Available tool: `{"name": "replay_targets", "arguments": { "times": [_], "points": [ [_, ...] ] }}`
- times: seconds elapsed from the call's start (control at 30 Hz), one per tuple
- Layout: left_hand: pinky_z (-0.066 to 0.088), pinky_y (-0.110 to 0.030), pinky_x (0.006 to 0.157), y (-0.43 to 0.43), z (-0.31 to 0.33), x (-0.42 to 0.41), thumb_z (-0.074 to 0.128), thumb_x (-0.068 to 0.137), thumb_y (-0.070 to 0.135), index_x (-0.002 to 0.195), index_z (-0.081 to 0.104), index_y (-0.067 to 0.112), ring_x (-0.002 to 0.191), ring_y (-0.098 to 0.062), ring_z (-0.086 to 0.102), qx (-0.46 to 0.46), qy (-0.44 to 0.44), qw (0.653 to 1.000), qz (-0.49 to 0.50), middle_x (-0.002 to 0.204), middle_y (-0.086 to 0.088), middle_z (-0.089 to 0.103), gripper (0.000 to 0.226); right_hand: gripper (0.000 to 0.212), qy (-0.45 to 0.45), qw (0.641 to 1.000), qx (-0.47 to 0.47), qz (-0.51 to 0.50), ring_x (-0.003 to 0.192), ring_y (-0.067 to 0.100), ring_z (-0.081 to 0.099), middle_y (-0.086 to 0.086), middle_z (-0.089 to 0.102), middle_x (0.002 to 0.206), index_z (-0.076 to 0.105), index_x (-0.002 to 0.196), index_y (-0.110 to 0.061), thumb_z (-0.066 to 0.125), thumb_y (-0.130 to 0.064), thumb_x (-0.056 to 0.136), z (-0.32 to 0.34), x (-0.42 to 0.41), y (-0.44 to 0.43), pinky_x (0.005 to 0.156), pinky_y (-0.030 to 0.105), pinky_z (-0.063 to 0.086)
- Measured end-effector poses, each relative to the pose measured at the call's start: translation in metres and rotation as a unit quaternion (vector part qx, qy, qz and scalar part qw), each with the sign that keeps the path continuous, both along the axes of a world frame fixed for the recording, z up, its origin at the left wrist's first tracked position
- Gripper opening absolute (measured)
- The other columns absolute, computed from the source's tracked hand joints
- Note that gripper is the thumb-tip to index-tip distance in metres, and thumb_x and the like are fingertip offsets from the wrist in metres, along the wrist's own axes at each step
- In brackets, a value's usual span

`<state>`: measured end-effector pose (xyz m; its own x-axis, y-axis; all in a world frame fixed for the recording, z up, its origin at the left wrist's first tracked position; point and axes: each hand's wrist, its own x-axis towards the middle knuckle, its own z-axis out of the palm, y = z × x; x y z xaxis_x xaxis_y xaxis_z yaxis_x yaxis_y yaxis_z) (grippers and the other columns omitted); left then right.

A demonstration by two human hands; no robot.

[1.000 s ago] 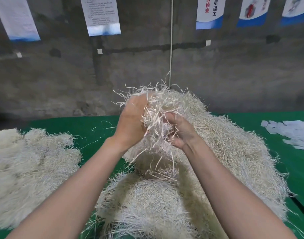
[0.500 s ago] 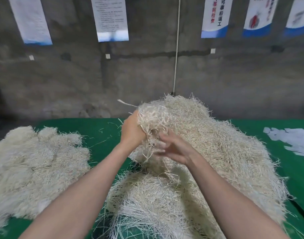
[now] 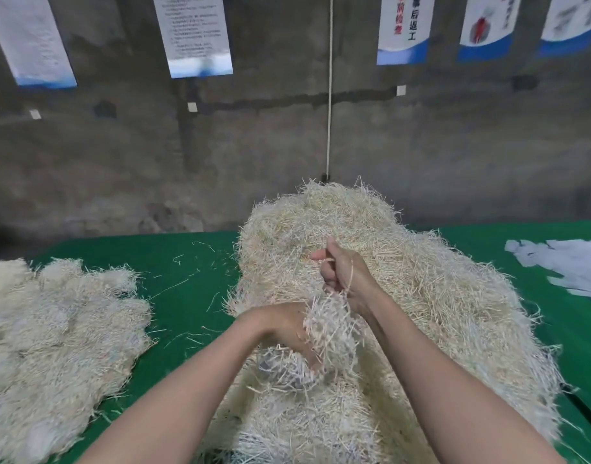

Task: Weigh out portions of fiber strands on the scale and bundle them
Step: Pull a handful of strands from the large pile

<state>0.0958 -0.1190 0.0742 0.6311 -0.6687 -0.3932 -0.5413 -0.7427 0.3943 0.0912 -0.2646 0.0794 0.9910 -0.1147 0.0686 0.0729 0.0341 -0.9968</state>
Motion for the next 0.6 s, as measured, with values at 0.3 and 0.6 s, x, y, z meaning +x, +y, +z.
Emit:
{"name": "replay_targets", "arguments": {
  "times": [0.3,0.6],
  "points": [
    [0.045,-0.026,0.049,0.034,-0.023,0.067,0.06,0.085,0.004,0.071,0.055,0.009,0.06,-0.019,0.055,-0.231,-0.296,0.812,0.447,0.068,-0.003,0.059,0.016,0.014,0.007,0.93,-0.354,-0.096,0.072,0.003,0.055,-0.012,0.057,0.091,0.055,0.078,-0.025,0.056,-0.021,0.091,-0.061,0.002,-0.052,0.076,0.026,0.05],
    [0.046,-0.036,0.087,0.036,-0.006,0.075,0.046,0.094,0.003,0.1,0.057,0.0,0.077,-0.022,0.05,-0.467,-0.044,0.661,0.585,0.079,-0.006,0.049,0.014,0.023,0.144,0.815,-0.56,0.032,0.07,0.008,0.044,-0.008,0.046,0.077,0.039,0.087,-0.022,0.025,-0.029,0.102,-0.146,-0.02,-0.074,0.074,0.029,0.046]
  ]
}}
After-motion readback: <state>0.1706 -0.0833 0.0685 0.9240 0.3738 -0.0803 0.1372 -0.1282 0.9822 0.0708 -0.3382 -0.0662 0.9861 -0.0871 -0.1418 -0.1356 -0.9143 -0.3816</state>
